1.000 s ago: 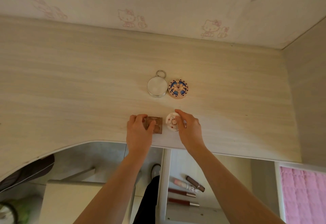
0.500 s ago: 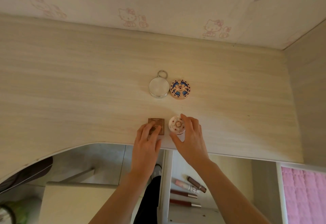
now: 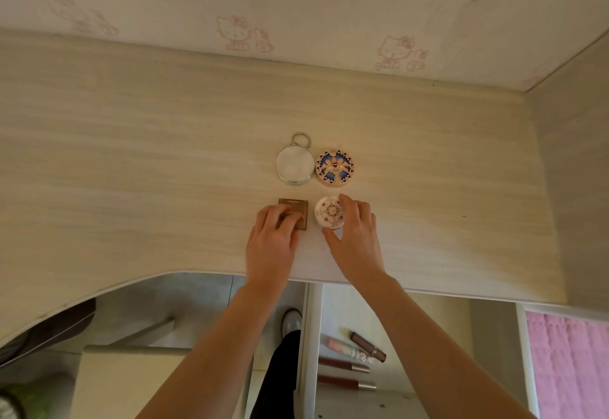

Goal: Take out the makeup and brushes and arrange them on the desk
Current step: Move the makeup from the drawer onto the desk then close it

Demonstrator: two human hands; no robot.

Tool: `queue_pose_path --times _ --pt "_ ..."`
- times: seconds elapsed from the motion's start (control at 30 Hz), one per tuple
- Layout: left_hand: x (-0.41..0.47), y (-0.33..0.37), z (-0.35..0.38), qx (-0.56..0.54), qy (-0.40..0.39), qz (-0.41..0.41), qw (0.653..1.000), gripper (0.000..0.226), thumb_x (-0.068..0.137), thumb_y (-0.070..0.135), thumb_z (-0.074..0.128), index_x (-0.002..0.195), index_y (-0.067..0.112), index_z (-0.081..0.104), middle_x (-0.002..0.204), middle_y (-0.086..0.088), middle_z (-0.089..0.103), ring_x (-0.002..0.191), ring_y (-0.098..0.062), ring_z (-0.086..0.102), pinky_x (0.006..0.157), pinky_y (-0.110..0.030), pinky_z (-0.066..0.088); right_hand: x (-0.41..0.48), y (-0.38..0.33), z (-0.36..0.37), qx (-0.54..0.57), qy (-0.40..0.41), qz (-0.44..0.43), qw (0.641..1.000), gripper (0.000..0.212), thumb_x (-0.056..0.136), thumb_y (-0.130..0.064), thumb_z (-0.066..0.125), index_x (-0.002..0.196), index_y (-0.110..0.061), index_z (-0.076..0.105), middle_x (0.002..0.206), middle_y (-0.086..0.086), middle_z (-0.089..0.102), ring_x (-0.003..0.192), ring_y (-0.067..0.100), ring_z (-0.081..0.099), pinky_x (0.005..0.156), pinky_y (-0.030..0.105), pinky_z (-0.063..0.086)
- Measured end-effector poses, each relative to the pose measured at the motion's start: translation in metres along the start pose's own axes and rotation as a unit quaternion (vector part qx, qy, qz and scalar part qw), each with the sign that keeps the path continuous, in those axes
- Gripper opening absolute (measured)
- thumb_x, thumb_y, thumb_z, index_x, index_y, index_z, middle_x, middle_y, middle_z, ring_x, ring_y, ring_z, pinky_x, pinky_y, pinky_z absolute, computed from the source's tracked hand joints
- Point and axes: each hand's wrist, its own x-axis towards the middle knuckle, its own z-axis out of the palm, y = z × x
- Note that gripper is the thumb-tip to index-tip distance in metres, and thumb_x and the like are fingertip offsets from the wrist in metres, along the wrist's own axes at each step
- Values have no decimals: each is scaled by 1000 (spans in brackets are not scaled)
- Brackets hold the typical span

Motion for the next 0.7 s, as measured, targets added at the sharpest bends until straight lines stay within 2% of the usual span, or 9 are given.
queue_pose_path --times 0.37,0.57,0.7 --pt "15 5 2 9 -10 -15 1000 31 83 9 69 114 6 68 119 -12 60 115 -33 53 84 -44 52 13 0 -1 20 1 1 1000 68 84 -21 69 141 -17 33 131 8 40 118 25 44 89 33 46" --pt "11 7 0 19 -3 -10 1000 44 80 5 70 124 7 62 125 -11 58 117 -32 51 89 -43 50 7 10 -9 60 -24 4 998 67 90 -17 62 146 -14 25 140 8 39 124 22 48 95 29 44" --pt "-6 14 0 17 6 -16 1000 39 82 5 69 121 5 63 123 -12 60 114 -33 54 86 -43 52 -8 22 -18 44 -45 -4 998 62 93 -16 56 147 -15 25 145 6 38 130 23 42 100 32 40"
